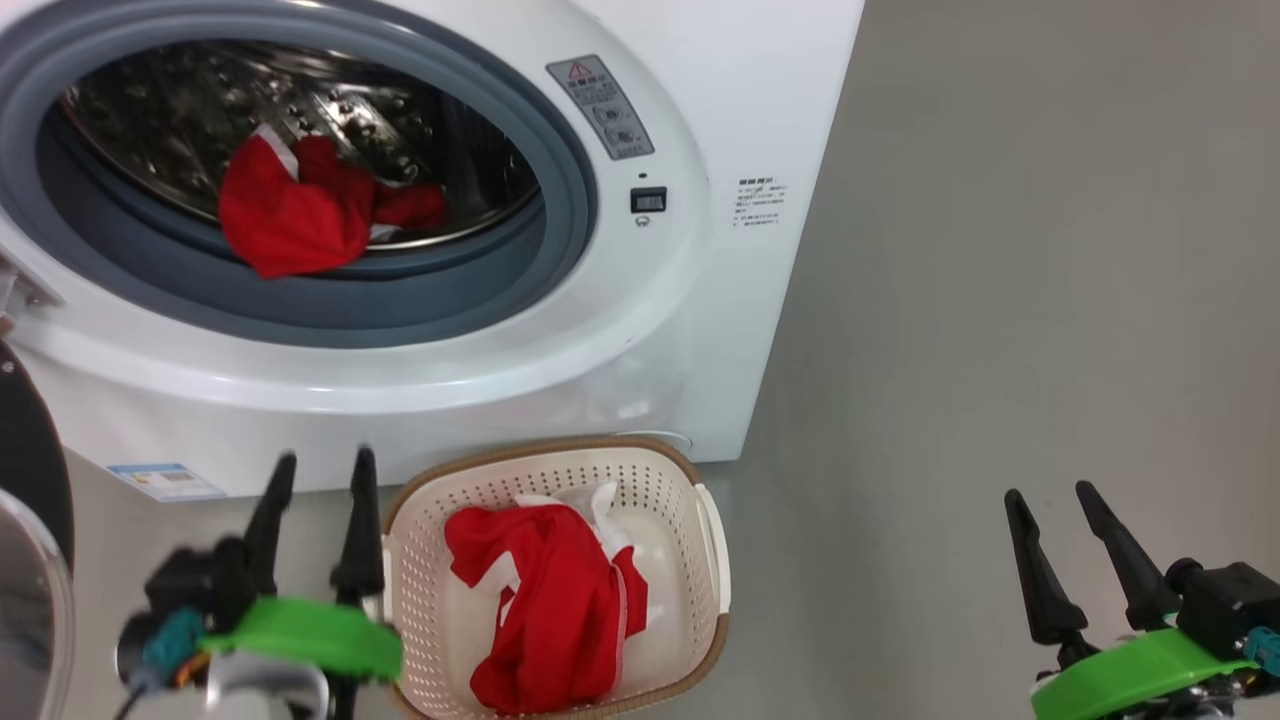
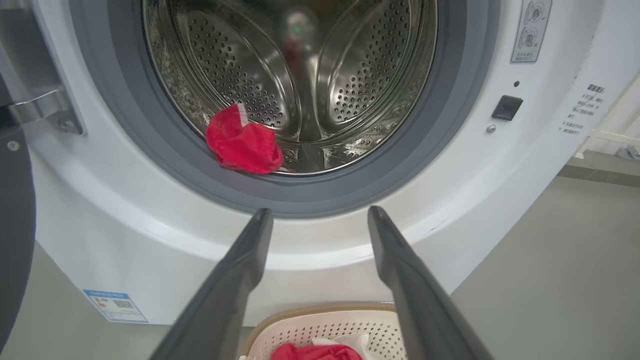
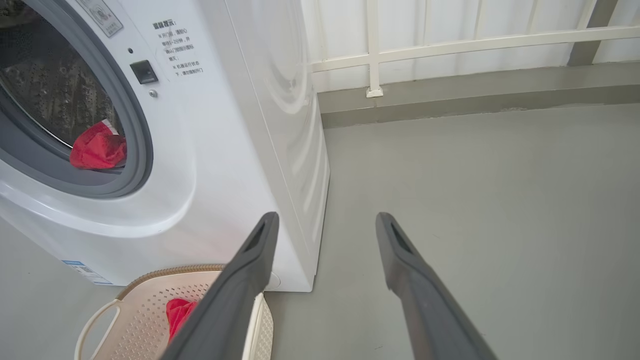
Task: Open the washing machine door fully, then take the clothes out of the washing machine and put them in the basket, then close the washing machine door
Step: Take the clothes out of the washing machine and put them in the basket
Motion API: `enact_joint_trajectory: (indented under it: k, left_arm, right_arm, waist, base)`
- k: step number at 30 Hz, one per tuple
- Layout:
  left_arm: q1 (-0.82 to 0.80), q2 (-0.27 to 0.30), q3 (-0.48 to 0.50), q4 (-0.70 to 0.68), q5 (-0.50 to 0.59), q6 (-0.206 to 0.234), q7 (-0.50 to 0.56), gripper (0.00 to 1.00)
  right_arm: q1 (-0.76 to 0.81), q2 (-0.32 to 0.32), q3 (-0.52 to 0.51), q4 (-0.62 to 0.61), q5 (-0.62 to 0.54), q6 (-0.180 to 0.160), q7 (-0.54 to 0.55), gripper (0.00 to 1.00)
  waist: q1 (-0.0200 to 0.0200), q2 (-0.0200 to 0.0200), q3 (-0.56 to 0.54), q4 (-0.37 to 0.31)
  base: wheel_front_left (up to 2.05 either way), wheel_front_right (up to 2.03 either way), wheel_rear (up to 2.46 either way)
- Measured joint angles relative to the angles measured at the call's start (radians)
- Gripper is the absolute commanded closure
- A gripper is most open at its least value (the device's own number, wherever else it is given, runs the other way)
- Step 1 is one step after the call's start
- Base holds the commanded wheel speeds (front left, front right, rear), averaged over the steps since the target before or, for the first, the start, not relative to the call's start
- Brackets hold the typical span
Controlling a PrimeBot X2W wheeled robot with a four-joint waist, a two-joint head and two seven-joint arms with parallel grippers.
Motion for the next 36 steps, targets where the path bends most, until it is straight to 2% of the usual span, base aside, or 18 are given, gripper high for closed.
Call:
enact_joint_trajectory:
  k: [9,18,30,36]
  left_arm:
    - [-0.3,-0.003,0.033,0.208,0.046,0.0,0.0,0.0]
    - [-0.575,0.021,0.061,0.427,0.088,0.001,-0.002,0.0]
    - [-0.858,0.091,0.071,0.709,0.125,0.079,-0.002,0.0]
    - [-0.949,0.139,0.086,0.791,0.127,0.107,-0.002,0.0]
  right_arm:
    - [-0.083,0.007,0.014,-0.009,0.0,0.0,0.0,0.0]
    - [-0.163,0.03,0.029,-0.023,0.0,0.0,0.0,0.0]
    - [-0.235,0.043,0.039,-0.03,0.002,0.0,0.0,0.0]
    - [-0.267,0.052,0.047,-0.032,0.007,0.0,0.0,0.0]
  waist:
    - [0.0,0.0,0.075,-0.017]
    - [0.0,0.0,0.183,-0.051]
    - [0.0,0.0,0.312,-0.104]
    - [-0.0001,0.0,0.352,-0.138]
  base:
    - [0.0,0.0,0.0]
    - [0.0,0.0,0.0]
    - [0.0,0.0,0.0]
    - [0.0,0.0,0.0]
